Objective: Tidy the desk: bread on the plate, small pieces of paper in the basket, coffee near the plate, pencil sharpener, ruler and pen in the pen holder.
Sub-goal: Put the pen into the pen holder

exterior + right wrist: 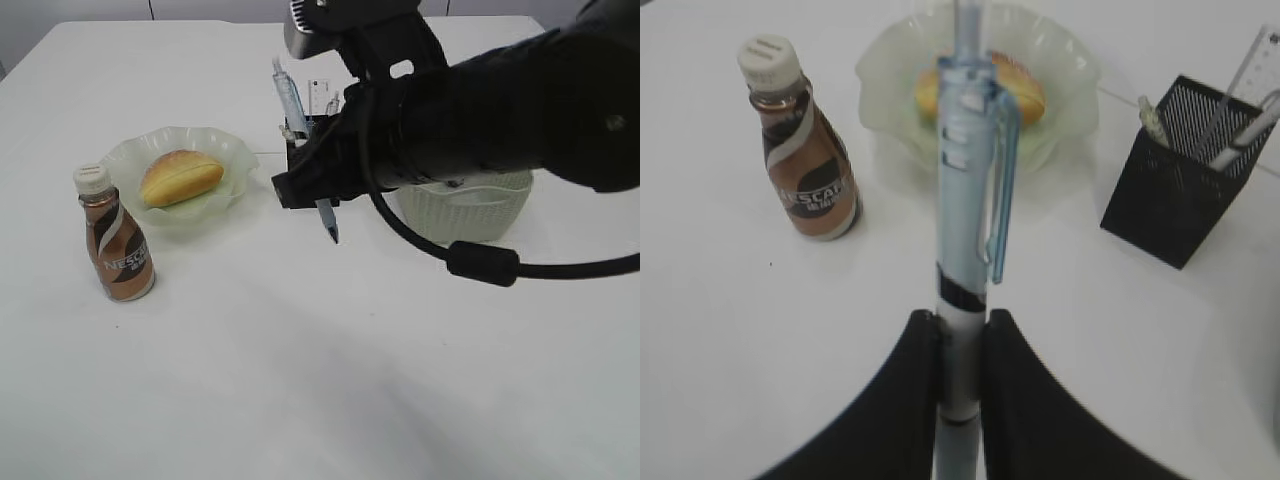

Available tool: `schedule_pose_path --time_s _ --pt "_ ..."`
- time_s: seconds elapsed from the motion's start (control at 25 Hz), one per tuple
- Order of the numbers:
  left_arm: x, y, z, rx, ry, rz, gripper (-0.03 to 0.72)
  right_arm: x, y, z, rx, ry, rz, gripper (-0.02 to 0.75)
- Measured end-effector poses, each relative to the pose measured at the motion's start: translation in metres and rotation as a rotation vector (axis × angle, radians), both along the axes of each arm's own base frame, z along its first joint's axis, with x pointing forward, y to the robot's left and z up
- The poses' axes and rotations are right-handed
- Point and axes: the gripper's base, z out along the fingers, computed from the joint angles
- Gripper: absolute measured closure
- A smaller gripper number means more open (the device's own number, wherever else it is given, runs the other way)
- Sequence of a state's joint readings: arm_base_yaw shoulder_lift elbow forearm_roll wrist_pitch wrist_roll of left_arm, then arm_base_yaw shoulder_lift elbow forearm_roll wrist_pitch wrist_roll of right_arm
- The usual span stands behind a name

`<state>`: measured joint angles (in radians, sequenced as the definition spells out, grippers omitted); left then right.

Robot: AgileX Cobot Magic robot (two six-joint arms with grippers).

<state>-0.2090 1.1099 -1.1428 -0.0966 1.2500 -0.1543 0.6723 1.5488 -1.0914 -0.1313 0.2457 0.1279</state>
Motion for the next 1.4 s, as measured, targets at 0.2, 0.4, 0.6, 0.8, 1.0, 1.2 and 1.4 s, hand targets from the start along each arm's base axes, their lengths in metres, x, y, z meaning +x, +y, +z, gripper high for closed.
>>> schedule_pose_path --time_s 0.2,0.4,0.6,0.8,1.0,1.2,1.4 --pt "0.0 0.0 0.0 0.0 0.0 0.0 0.363 0.003 0.004 0.003 0.011 -0.153 0.066 0.65" --pt "0.0 0.0 0.0 0.0 0.0 0.0 0.363 0.02 0.001 0.008 0.097 -0.296 0.075 0.65" --pt "0.0 0.0 0.0 0.002 0.0 0.0 0.364 0.047 -0.017 0.003 0.157 -0.382 0.02 0.65" --pt "0.0 0.001 0.0 0.009 -0.002 0.001 0.365 0.068 -0.028 -0.006 0.22 -0.457 -0.012 0.65" --pt "0.0 0.001 0.0 0.013 -0.003 0.002 0.365 0.096 -0.029 -0.024 0.234 -0.452 -0.053 0.65" --pt "0.0 0.001 0.0 0.016 -0.003 0.002 0.367 0.128 -0.017 -0.035 0.243 -0.459 -0.066 0.65" --pt "0.001 0.003 0.0 0.03 -0.006 0.004 0.369 0.156 -0.008 -0.047 0.255 -0.466 -0.084 0.65"
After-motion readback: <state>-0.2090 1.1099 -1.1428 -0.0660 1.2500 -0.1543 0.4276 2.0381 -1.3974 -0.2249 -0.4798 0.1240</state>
